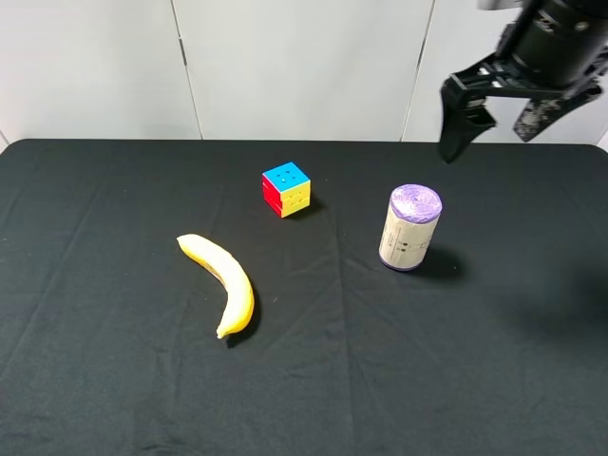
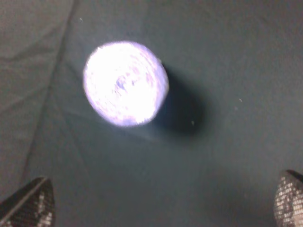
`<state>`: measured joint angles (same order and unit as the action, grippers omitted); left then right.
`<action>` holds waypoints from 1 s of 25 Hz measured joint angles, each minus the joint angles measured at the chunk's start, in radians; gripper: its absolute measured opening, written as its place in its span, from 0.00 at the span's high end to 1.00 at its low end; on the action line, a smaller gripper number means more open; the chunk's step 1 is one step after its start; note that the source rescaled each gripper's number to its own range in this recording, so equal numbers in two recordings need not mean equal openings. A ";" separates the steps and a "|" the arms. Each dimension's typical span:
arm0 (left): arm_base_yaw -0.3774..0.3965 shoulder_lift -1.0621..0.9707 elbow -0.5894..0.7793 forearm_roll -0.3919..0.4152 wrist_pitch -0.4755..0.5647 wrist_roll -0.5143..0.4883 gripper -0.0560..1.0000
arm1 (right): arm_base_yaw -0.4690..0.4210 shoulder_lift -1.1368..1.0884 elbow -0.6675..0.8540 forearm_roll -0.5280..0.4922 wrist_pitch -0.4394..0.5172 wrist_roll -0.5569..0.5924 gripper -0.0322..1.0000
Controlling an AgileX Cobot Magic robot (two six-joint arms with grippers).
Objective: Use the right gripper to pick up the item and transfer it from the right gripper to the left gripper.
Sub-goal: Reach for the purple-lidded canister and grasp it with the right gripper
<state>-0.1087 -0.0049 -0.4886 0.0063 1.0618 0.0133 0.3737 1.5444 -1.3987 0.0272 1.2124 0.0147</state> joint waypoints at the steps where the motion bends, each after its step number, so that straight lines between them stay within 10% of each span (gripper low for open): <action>1: 0.000 0.000 0.000 0.000 0.000 0.000 0.04 | 0.000 0.016 -0.011 0.010 -0.001 0.000 0.00; 25: 0.000 0.000 0.000 0.000 0.000 0.000 0.04 | 0.000 0.229 -0.027 0.067 -0.059 -0.004 0.00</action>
<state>-0.1087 -0.0049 -0.4886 0.0063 1.0618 0.0133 0.3737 1.7730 -1.4260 0.0940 1.1531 0.0103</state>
